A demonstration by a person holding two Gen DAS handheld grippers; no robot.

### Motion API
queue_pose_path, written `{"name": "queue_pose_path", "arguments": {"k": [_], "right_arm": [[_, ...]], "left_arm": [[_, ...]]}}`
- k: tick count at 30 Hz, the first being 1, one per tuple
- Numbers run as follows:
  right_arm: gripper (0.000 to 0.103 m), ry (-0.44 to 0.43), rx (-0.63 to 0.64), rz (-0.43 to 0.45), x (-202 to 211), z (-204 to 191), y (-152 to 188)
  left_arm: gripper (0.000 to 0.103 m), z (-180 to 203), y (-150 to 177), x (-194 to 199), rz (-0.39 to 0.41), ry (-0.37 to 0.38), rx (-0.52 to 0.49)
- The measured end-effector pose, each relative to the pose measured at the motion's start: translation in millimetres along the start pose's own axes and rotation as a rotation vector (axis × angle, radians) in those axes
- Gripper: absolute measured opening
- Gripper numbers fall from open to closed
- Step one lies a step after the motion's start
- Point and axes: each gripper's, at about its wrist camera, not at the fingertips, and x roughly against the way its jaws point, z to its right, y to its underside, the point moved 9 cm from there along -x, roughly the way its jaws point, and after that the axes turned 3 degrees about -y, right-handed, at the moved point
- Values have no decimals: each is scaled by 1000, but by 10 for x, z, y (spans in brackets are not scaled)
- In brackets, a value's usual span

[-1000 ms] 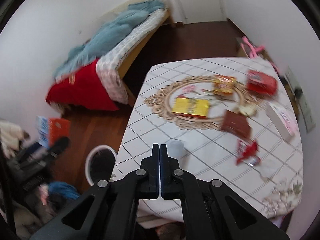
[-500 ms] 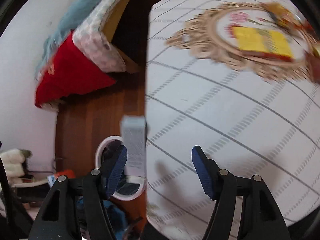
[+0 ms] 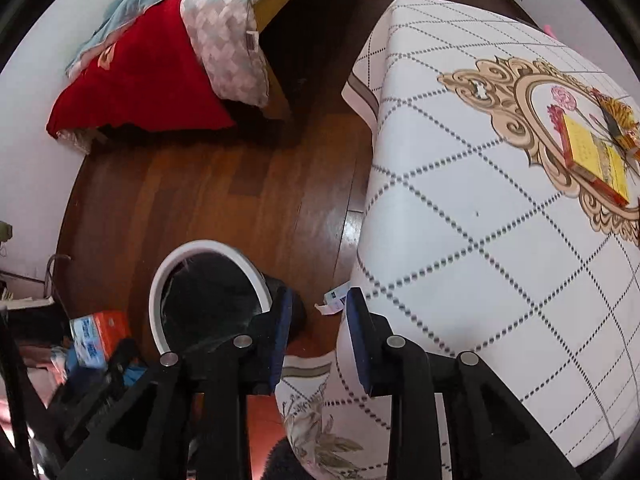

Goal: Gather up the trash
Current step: 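Open both tools to drop the carton and box into the bin, then grasp the red wrapper with the left tool while the right tool grasps the white-pink toothpaste box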

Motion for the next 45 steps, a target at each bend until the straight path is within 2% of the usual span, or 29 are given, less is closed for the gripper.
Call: {"name": "queue_pose_path", "arguments": {"k": [2,4,5,8,9,12,14,15,17,20,24,28,33,36,40,45], "right_arm": [[39,-12,-38,-1,43,155,40],[56,-20,-66,-1,91,292,89],[57,-18,-72,3,119,345,108],[62,-21,-97,22,214,479,134],[69,-27,-102,24,235,501,143],[78,-42,-119,41,351,589,147],[89,-61,-135,56,484,666,153],[97,-68,-139,62,551,712,155],[101,-68,-152,89,735,839,148],[101,-50,-182,148,1082,1151,115],[101,1,-232,194,1509,1774,92],[101,85,-315,214,1859,2730,70],[101,189,-368,198,2026,3820,-14],[101,248,-351,165,1995,4439,-154],[101,277,-308,121,1830,4978,-373],[99,259,-238,43,1483,5156,-484]], "left_arm": [[93,17,4,-34,-7,5,-25],[95,-8,9,-103,-25,-18,-32],[101,-34,9,-146,-32,-44,-36],[103,-135,-10,-214,-35,-91,-22],[103,-177,-20,-209,-34,-105,-12],[103,-212,-44,-163,-37,-104,10],[103,-177,-64,-110,-43,-97,10],[103,-127,-76,-41,-43,-88,10],[103,-3,-108,126,-11,-83,5],[103,444,-125,468,33,-24,-37],[103,1441,4,874,70,76,-169],[103,2419,253,1037,47,157,-284],[103,3589,611,1122,11,223,-434],[103,4138,758,1041,13,194,-518],[103,4511,763,893,20,140,-572],[103,4614,672,846,31,101,-566]]}}
